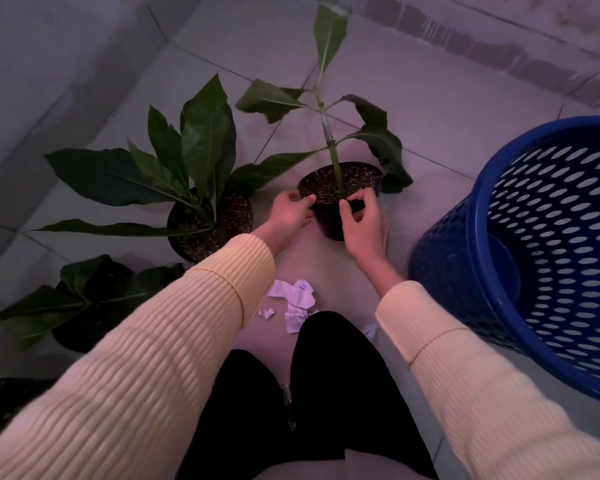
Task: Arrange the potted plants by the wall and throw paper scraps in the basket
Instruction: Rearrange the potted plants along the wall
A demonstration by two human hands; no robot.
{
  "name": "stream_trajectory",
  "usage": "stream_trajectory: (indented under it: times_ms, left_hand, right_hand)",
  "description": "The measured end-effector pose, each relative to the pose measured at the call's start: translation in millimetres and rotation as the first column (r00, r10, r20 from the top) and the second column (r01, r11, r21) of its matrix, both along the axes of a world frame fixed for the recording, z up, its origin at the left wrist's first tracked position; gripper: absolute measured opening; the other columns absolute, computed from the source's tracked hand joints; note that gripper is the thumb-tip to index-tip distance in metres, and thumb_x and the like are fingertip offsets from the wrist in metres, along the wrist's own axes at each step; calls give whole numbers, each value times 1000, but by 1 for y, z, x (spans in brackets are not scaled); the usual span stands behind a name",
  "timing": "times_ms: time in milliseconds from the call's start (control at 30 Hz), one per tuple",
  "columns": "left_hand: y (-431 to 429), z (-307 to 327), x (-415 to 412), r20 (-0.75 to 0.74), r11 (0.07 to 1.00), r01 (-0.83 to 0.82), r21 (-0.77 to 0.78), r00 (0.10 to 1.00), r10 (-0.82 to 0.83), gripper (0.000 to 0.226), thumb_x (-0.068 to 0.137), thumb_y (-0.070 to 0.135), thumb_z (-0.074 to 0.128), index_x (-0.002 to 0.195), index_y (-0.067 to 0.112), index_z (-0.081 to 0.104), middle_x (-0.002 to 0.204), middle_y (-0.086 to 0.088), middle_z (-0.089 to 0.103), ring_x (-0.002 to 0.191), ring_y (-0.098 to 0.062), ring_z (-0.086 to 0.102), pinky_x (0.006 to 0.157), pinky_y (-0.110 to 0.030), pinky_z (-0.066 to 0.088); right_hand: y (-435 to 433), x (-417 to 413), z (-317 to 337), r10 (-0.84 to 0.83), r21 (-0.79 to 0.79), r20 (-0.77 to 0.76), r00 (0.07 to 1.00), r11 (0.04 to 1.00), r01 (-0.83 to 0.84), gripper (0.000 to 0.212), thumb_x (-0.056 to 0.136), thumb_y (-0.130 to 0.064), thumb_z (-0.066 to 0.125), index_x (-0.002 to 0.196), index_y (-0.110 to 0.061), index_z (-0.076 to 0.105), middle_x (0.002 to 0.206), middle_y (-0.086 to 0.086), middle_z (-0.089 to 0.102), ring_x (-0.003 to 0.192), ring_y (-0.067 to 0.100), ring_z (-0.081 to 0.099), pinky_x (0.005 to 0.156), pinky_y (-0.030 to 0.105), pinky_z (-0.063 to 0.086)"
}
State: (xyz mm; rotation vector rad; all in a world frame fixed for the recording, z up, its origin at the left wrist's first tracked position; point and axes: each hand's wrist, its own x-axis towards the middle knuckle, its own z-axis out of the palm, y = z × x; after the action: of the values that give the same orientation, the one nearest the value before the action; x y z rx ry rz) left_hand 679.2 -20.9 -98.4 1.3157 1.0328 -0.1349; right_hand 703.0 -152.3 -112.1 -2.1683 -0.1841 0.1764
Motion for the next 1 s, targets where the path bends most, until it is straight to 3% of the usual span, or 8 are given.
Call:
stream_trajectory:
  times_ms: [100,300,433,500,600,700,833,1000]
  left_hand:
    - [-3,1,-4,20,1000,-23,21,1000,22,46,93,10,56,134,-2,39,83,-8,57,64,-11,53,66,-20,49]
    - [-10,1,-10,9,1000,-26,4,1000,26,47,92,8,56,134,-2,38,103,-15,54,64,-11,52,64,-21,47]
    - [-17,-2,-21,-12,999,25,27,1000,-25,52,89,15,60,135,1,39,128,-21,55,113,-34,60,95,-36,51]
    - [-18,-1,-27,-3,998,49,33,999,-49,51,90,15,60,135,1,40,131,-21,54,120,-34,55,100,-38,49]
    - [-18,4,-35,0,994,76,78,997,-77,46,89,17,60,130,3,45,129,-20,56,114,-30,59,100,-40,49]
    - [-16,16,-46,29,995,47,92,998,-50,44,90,14,59,130,3,45,131,-23,53,95,-22,56,84,-35,48]
    - [-14,36,-66,33,992,11,129,999,-16,43,91,14,57,131,1,46,130,-21,55,93,-20,54,78,-31,47]
    - [-15,72,-97,75,985,-38,167,997,25,31,94,13,53,121,-2,55,78,-1,56,67,-11,52,63,-23,46]
  right_hand:
    - [-7,-3,-3,25,16,-48,999,1000,-24,14,91,-28,57,90,-14,52,81,0,60,72,19,56,69,38,48]
    - [-19,-10,-20,21,-4,-209,978,1000,-22,16,86,-23,60,80,-19,46,78,-1,58,75,21,56,71,42,48]
    - [-23,-19,-29,-5,-11,-324,946,1000,2,21,84,-30,58,71,-36,42,75,1,61,76,30,64,72,50,53]
    - [-27,-22,-33,-8,-9,-355,935,1000,5,21,84,-32,56,71,-42,42,78,-1,62,79,33,66,75,54,54]
    - [-31,-25,-33,6,15,-368,930,1000,-1,22,84,-29,56,77,-47,46,81,-6,60,85,34,68,79,55,54]
    - [-36,-25,-23,38,25,-368,929,999,-31,20,87,-24,56,93,-42,48,79,-8,58,86,35,67,83,53,54]
    - [-44,-27,-4,74,20,-378,923,997,-72,22,89,-24,55,107,-36,49,80,-4,59,86,35,66,85,53,53]
    - [-49,-35,40,105,63,-369,924,994,-88,30,93,-21,54,121,-29,49,99,4,63,93,32,67,89,51,54]
